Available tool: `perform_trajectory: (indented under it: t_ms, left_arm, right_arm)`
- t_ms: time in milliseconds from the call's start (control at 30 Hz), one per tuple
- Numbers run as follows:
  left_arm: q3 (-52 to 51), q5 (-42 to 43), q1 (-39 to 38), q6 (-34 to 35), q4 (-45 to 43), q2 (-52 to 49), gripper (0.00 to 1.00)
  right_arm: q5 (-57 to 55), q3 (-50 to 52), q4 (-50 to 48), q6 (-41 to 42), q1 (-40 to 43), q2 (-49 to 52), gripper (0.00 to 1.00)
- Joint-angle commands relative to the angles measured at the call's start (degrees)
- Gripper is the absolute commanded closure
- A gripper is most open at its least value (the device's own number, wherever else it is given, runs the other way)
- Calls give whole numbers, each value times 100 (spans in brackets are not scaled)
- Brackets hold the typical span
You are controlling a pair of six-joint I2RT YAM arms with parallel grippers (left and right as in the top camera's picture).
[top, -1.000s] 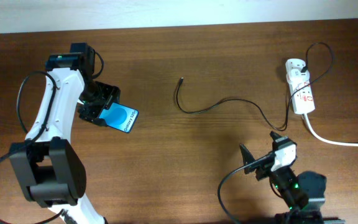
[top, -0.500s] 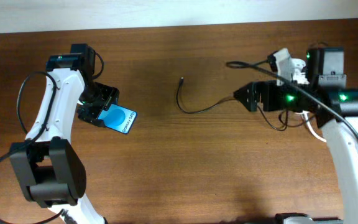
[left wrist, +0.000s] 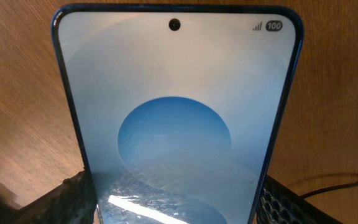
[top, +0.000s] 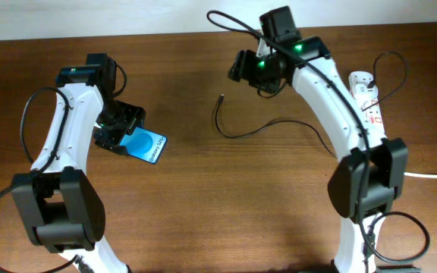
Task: Plug charger to phone and switch on socket
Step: 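Bring the right gripper to the phone and grasp its side edge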
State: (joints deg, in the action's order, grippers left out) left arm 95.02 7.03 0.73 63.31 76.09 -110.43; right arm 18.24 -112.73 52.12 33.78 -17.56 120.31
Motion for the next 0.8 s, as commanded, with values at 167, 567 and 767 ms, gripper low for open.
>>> perform_trajectory:
  t_ms: [167,567,767]
  left_arm:
    - [44,629,17,951,24,151,100]
    - [44,2328,20,1853,-824,151,100]
    - [44,3510,20,1851,-968,151,100]
  right_arm:
    - [1008,-118,-37,251,-413,201,33]
    - [1919,-118,-48,13,-1366,201,34]
    - [927,-118,-146,339,-1690,201,42]
